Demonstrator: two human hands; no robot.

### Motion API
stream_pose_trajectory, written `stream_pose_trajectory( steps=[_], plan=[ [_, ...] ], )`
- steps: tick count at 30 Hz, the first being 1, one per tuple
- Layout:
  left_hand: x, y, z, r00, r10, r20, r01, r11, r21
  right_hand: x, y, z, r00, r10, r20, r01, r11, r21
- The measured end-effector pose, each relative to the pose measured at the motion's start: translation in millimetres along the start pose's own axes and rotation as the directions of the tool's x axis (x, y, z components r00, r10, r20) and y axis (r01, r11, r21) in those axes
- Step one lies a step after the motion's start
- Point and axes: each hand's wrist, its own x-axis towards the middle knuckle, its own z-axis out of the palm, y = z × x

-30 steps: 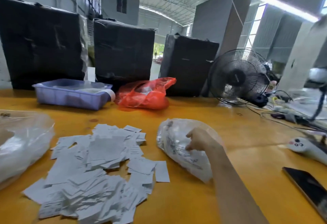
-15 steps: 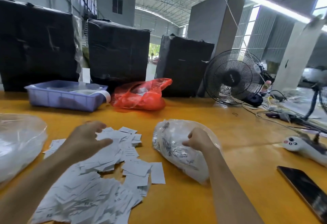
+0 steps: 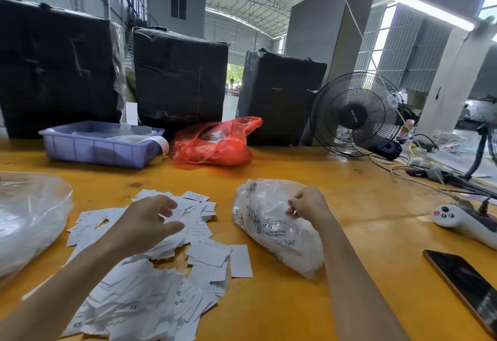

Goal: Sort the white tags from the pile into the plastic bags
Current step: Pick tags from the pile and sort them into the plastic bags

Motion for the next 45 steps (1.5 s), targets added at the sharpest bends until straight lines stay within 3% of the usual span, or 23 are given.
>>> stream_pose_trajectory(
  steps=[5,8,10,12,15,17,19,21,24,26,28,31,33,36,40,45],
  plan=[
    [0.7,-1.1,-0.7,1.0,-0.004,0.004,0.004,1.0,-0.008,-4.8,-4.9,-9.7,0.999,-0.038,0.033,0.045,0.968,-0.246],
    [-0.3,0.7,-2.5,1.0,-0.009,-0.009,0.009,1.0,-0.011,-9.7,-11.8,-18.2,0.994,-0.057,-0.091,0.026,0.949,-0.313],
    [-0.2,1.8,-3.9,1.0,-0.012,-0.01,0.011,1.0,-0.02,-11.8,-15.2,-21.1,0.983,-0.067,-0.169,0.021,0.966,-0.257],
    [-0.2,3.5,-4.8,1.0,0.001,-0.022,-0.002,0.999,-0.034,-14.6,-20.8,-24.0,0.976,-0.097,-0.196,0.082,0.993,-0.082],
    [-1.5,12.2,-8.4,0.997,0.037,-0.064,-0.044,0.992,-0.119,-28.8,-45.6,-29.3,0.979,-0.203,-0.033,0.199,0.895,0.399],
    [-4.6,25.1,-13.3,1.0,0.001,-0.007,-0.003,0.928,-0.374,-44.9,-68.3,-28.0,0.932,-0.308,0.193,0.126,0.772,0.623],
    [-8.4,38.9,-19.2,0.986,-0.047,0.159,0.14,0.75,-0.647,-58.8,-88.3,-21.1,0.83,-0.436,0.348,0.117,0.745,0.656],
    [-9.4,45.9,-24.1,0.956,-0.049,0.288,0.256,0.618,-0.743,-70.4,-102.7,-9.5,0.744,-0.518,0.422,0.163,0.753,0.638],
    [-14.0,49.2,-29.5,0.951,-0.03,0.307,0.259,0.618,-0.742,-82.3,-112.3,7.8,0.701,-0.554,0.45,0.227,0.771,0.595],
    [-16.3,48.1,-28.8,0.967,-0.056,0.249,0.223,0.662,-0.715,-85.9,-114.8,15.6,0.725,-0.538,0.431,0.225,0.776,0.59],
    [-14.9,44.4,-26.2,0.977,-0.121,0.175,0.212,0.642,-0.737,-87.0,-115.5,21.4,0.767,-0.479,0.428,0.159,0.787,0.596],
    [-11.3,40.5,-25.7,0.976,-0.211,0.048,0.166,0.591,-0.79,-90.9,-115.8,29.5,0.763,-0.386,0.518,0.032,0.824,0.566],
    [-9.6,38.4,-26.8,0.969,-0.246,-0.007,0.146,0.597,-0.789,-92.7,-116.0,36.4,0.781,-0.364,0.508,-0.022,0.796,0.605],
    [-9.1,37.2,-29.4,0.968,-0.25,0.021,0.174,0.609,-0.774,-93.2,-117.3,41.5,0.839,-0.356,0.411,-0.036,0.718,0.695],
    [-9.2,35.6,-30.0,0.968,-0.218,0.126,0.236,0.611,-0.756,-92.2,-117.1,44.6,0.844,-0.381,0.377,0.01,0.714,0.701],
    [-5.9,33.8,-32.1,0.954,-0.286,0.093,0.227,0.483,-0.846,-93.4,-117.9,53.5,0.852,-0.362,0.377,-0.024,0.694,0.72]
  ],
)
